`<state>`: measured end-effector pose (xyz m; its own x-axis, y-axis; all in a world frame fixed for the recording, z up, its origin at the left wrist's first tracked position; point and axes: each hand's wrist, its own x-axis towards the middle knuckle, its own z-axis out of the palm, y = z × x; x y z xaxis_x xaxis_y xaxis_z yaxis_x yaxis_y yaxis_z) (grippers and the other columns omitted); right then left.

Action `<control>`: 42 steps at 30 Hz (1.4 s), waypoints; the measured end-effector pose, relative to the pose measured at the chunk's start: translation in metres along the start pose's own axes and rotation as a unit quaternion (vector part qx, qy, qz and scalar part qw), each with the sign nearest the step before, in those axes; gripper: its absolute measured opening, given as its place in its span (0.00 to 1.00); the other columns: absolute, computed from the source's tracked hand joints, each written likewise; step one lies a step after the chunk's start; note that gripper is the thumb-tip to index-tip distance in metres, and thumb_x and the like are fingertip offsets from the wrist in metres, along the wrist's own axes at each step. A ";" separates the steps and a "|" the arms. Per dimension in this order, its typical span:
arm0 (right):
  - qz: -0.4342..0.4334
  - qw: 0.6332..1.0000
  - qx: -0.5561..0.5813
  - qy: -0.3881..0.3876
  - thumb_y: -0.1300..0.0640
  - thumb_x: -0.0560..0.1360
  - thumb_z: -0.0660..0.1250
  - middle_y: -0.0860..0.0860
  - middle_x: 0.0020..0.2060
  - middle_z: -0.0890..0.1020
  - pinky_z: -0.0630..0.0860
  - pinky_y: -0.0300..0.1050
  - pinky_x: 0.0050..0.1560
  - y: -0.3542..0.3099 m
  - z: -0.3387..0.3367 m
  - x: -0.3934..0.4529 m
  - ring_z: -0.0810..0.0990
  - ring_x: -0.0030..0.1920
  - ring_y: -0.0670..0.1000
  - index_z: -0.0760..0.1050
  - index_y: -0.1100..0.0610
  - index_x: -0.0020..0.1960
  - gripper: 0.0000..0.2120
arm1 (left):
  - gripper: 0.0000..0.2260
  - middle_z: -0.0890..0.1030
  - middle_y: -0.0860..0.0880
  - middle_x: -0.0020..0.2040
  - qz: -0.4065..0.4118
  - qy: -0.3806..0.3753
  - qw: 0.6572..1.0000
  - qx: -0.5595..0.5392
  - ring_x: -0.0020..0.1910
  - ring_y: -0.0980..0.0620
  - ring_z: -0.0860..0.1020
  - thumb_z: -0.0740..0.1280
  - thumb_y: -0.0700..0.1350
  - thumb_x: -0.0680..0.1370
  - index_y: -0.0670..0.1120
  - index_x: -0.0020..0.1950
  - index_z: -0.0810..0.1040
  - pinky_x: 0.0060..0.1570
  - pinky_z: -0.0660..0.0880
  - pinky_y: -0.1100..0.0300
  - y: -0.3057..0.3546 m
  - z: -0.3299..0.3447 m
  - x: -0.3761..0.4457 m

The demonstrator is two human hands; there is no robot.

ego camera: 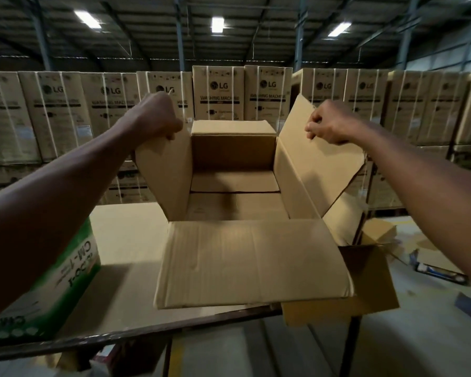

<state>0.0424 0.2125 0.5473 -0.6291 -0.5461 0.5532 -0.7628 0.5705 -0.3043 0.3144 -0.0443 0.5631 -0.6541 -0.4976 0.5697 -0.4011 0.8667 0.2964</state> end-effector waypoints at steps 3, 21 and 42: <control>0.001 1.000 -0.010 0.003 0.56 0.83 0.67 0.52 0.45 0.85 0.71 0.41 0.34 0.048 -0.023 0.003 0.83 0.43 0.49 0.82 0.57 0.54 0.06 | 0.06 0.79 0.46 0.37 0.005 0.018 1.000 -0.001 0.32 0.52 0.77 0.69 0.42 0.79 0.39 0.49 0.79 0.28 0.68 0.62 0.059 0.022 0.009; 0.020 0.996 -0.082 -0.011 0.59 0.82 0.67 0.54 0.40 0.84 0.72 0.42 0.31 0.245 -0.037 0.073 0.84 0.39 0.52 0.82 0.59 0.50 0.07 | 0.07 0.82 0.46 0.38 0.026 -0.015 0.999 -0.037 0.30 0.54 0.79 0.69 0.41 0.79 0.44 0.41 0.75 0.26 0.74 0.64 0.219 0.165 0.085; 0.004 0.996 -0.032 -0.086 0.58 0.82 0.68 0.51 0.41 0.86 0.69 0.41 0.32 0.342 0.101 0.215 0.83 0.41 0.48 0.83 0.57 0.46 0.08 | 0.14 0.76 0.50 0.37 -0.042 -0.055 0.997 -0.031 0.30 0.56 0.76 0.68 0.38 0.80 0.49 0.38 0.69 0.17 0.67 0.72 0.197 0.303 0.201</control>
<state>-0.3692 0.2287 0.4840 -0.6559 -0.6347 0.4086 -0.7498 0.6104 -0.2554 -0.0907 0.0162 0.5036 -0.6878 -0.5661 0.4545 -0.4186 0.8207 0.3889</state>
